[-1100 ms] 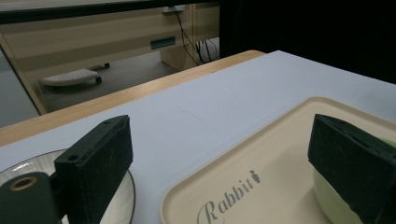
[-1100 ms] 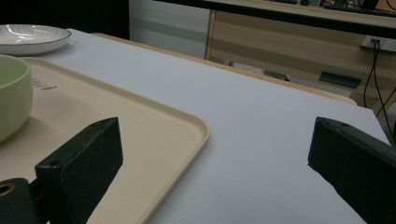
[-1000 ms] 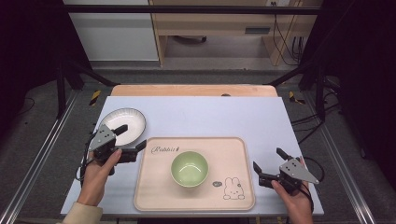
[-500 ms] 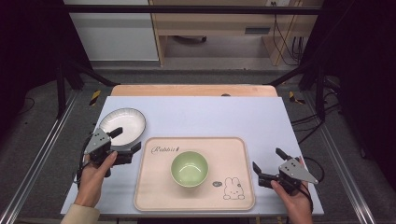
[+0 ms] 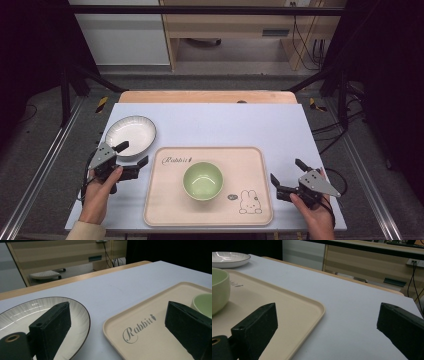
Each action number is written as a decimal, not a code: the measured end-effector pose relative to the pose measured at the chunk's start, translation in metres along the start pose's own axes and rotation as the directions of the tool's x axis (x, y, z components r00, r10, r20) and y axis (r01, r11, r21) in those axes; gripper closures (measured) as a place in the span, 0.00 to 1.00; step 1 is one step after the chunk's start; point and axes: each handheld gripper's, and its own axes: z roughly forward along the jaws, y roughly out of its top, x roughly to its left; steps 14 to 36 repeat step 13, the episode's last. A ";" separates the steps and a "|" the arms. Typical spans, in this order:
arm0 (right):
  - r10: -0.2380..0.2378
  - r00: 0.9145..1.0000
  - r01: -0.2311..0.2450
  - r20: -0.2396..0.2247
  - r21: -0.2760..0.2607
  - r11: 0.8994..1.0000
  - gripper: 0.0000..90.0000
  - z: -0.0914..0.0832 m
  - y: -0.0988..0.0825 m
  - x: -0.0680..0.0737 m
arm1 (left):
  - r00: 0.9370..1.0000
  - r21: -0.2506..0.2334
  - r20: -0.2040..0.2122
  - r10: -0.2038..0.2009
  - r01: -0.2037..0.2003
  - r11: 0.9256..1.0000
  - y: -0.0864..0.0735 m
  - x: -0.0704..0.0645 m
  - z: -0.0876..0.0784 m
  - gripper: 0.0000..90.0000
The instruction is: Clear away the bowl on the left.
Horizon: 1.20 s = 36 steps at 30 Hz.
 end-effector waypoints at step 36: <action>-0.006 1.000 0.006 0.000 0.001 1.000 0.04 0.000 0.000 0.000 | 0.999 0.016 0.030 -0.046 0.045 0.999 -0.023 -0.001 -0.002 0.07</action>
